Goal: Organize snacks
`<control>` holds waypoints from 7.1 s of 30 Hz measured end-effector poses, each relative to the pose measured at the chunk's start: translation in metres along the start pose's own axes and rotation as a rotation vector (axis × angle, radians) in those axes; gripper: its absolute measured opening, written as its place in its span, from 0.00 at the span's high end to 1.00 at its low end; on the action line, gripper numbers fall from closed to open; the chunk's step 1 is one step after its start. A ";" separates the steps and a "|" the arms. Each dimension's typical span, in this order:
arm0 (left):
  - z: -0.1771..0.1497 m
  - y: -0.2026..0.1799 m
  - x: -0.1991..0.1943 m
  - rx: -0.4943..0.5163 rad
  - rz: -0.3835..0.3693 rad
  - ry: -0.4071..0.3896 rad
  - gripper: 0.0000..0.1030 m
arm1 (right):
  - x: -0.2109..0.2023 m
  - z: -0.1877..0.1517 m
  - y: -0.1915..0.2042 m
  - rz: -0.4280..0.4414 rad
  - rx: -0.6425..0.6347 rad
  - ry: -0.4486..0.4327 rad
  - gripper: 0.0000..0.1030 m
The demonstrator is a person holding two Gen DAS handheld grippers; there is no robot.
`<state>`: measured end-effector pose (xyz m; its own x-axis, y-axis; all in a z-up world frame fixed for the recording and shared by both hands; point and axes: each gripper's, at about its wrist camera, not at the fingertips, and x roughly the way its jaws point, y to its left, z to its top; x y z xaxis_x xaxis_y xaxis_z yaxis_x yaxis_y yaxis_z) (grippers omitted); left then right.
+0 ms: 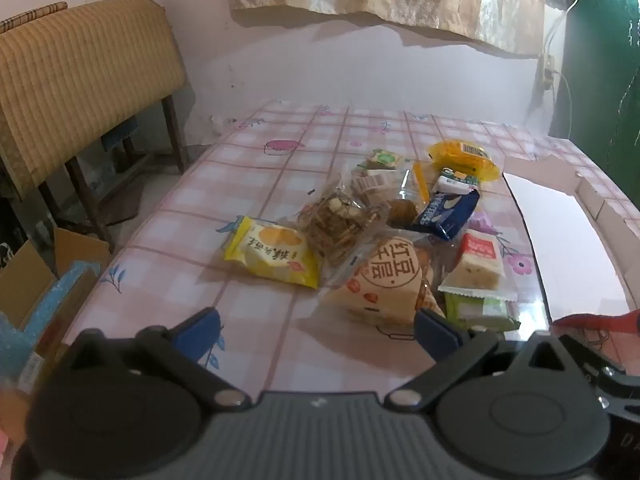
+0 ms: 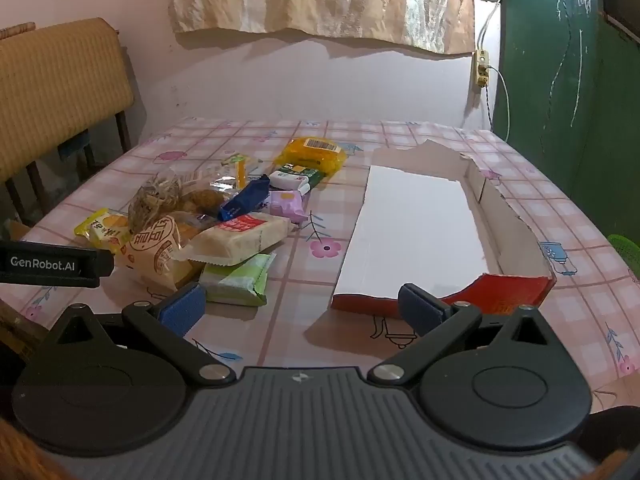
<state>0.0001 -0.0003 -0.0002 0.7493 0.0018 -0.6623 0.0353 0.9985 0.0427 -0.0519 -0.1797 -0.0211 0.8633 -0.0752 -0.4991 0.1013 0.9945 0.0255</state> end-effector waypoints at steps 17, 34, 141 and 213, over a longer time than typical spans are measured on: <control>-0.007 0.010 0.005 -0.014 0.001 0.005 0.01 | 0.001 -0.003 -0.002 0.014 -0.016 0.008 0.00; -0.008 0.014 0.006 -0.020 0.007 0.014 0.01 | 0.002 -0.004 0.001 0.020 -0.023 0.012 0.00; 0.015 -0.002 0.055 0.122 -0.238 -0.047 0.67 | 0.129 0.056 0.033 0.057 0.057 0.285 0.58; 0.066 -0.042 -0.031 0.064 -0.158 -0.228 0.39 | -0.028 0.074 -0.029 0.102 0.053 -0.039 0.58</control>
<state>0.0188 -0.0457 0.0683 0.8603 -0.1737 -0.4793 0.2000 0.9798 0.0039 -0.0427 -0.2114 0.0565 0.8889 0.0225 -0.4575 0.0369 0.9920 0.1206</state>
